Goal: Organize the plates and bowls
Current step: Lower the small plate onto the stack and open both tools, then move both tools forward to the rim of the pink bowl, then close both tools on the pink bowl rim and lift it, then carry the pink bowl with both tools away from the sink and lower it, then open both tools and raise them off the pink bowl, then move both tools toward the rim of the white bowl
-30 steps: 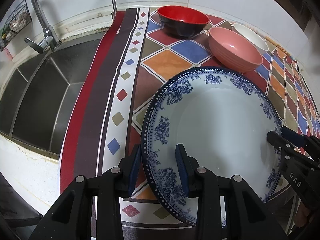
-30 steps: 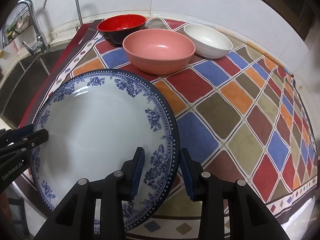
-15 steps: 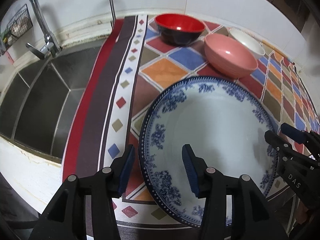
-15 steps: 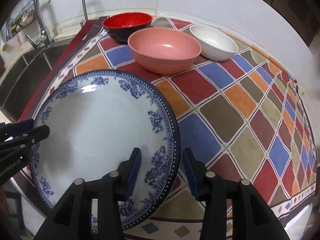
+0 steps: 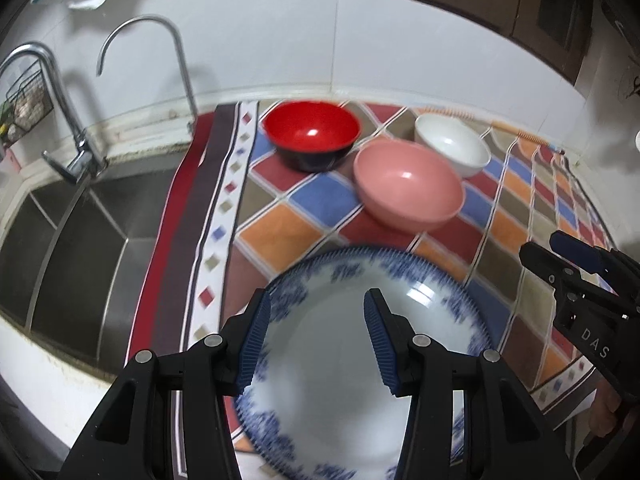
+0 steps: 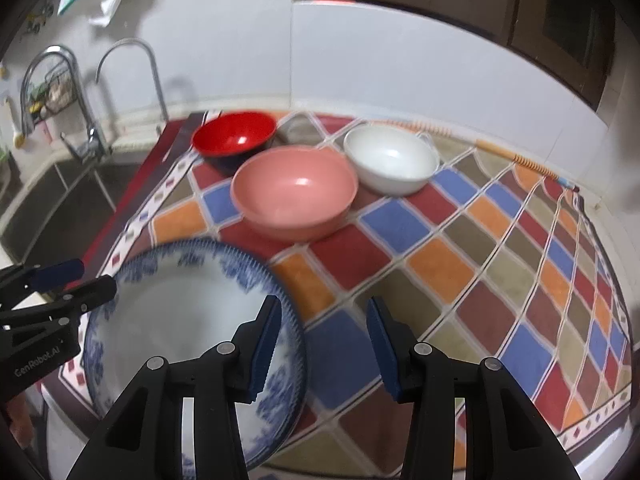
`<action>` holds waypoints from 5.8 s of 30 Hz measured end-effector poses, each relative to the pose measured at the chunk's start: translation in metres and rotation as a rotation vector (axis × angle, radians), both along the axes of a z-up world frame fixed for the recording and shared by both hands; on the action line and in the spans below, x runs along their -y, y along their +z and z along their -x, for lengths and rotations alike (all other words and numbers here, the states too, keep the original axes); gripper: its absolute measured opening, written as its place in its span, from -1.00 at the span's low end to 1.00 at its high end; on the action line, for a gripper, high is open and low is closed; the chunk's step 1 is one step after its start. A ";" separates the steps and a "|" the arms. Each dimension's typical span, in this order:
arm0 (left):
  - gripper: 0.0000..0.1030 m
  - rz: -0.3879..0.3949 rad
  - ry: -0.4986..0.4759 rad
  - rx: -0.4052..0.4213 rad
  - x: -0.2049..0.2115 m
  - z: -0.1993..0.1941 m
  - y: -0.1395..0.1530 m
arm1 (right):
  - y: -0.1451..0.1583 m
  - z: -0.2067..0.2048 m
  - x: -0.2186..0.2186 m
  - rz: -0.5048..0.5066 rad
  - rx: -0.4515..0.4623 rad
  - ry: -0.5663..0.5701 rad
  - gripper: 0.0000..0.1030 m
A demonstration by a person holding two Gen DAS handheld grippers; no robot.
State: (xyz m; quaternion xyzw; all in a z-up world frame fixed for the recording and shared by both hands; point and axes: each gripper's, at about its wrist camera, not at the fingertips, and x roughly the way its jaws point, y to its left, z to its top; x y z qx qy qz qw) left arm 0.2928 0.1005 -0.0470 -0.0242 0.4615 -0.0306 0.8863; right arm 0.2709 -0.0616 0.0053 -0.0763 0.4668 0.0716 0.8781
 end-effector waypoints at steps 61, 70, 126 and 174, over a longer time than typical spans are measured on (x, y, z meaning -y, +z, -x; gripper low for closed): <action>-0.69 0.029 -0.027 -0.156 0.057 -0.164 -0.053 | -0.068 -0.158 0.024 -0.202 -0.207 -0.008 -0.70; -0.69 0.037 -0.088 -0.106 0.084 -0.133 -0.026 | -0.038 -0.138 0.044 -0.200 -0.174 -0.033 -0.70; -0.68 0.085 -0.340 -0.260 0.241 -0.023 -0.062 | -0.043 -0.008 0.209 -0.175 -0.307 -0.265 -0.70; 0.28 0.004 -0.165 0.053 0.149 -0.092 0.029 | 0.033 -0.073 0.149 -0.099 -0.019 -0.161 0.16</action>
